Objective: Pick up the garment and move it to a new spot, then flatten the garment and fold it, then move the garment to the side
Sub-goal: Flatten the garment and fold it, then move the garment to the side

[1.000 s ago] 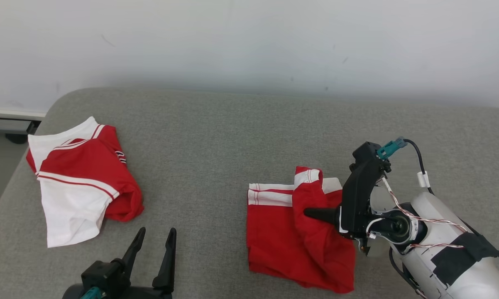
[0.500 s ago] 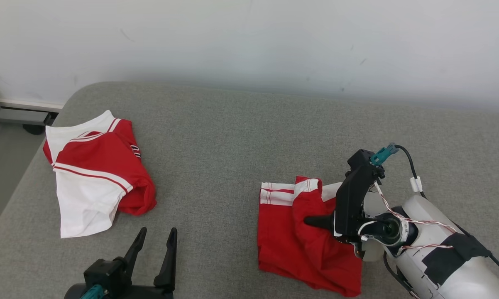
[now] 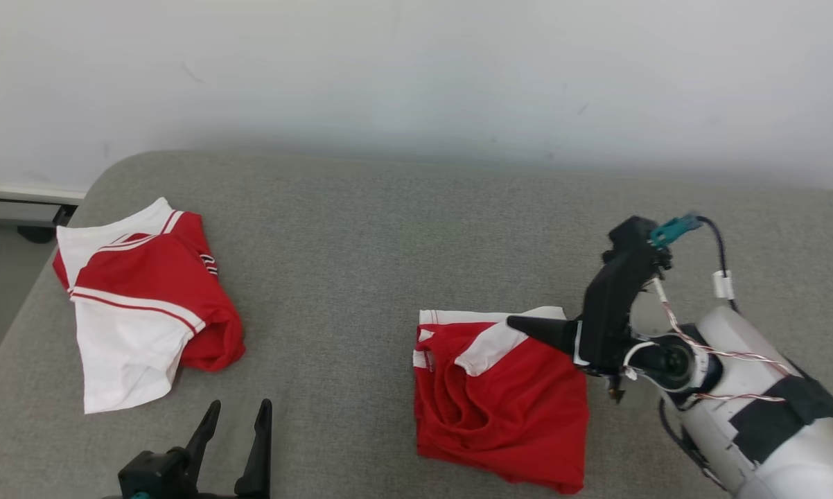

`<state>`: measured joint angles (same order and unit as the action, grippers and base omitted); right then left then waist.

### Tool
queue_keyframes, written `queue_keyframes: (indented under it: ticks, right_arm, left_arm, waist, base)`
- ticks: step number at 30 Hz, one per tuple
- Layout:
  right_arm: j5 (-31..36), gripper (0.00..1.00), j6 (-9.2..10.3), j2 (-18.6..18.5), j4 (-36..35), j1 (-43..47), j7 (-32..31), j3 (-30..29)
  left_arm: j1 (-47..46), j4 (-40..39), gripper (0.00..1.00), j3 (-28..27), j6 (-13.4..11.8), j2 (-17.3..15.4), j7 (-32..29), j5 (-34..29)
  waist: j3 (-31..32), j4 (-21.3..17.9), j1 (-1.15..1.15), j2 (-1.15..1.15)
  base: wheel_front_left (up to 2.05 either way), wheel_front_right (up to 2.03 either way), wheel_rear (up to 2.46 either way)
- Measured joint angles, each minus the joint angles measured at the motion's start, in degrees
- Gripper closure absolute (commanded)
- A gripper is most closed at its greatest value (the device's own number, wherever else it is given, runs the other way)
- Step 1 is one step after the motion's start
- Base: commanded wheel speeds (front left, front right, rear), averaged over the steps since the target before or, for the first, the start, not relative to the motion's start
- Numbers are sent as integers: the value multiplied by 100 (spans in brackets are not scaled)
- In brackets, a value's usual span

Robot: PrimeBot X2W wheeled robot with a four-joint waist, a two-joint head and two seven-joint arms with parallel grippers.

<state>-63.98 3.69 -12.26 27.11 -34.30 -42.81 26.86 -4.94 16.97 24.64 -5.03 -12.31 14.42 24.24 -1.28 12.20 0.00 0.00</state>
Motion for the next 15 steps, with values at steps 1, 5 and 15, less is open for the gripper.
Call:
queue_keyframes:
  ticks: [1,5,15]
  right_arm:
    - [19,0,-13,-89,-103,31,63,-18]
    - [325,0,-16,-648,-427,441,308,-74]
    - [415,0,-8,-775,-678,856,405,-21]
  left_arm:
    - [9,-12,0,0,-1,-15,-1,0]
    - [8,-220,0,-75,-26,-25,0,-4]
    - [-21,-405,0,-109,-52,-14,0,-112]
  waist:
    - [4,-33,0,0]
    - [-13,-186,0,0]
    - [-167,-272,0,0]
  base:
    - [0,0,0]
    - [0,0,0]
    - [0,0,0]
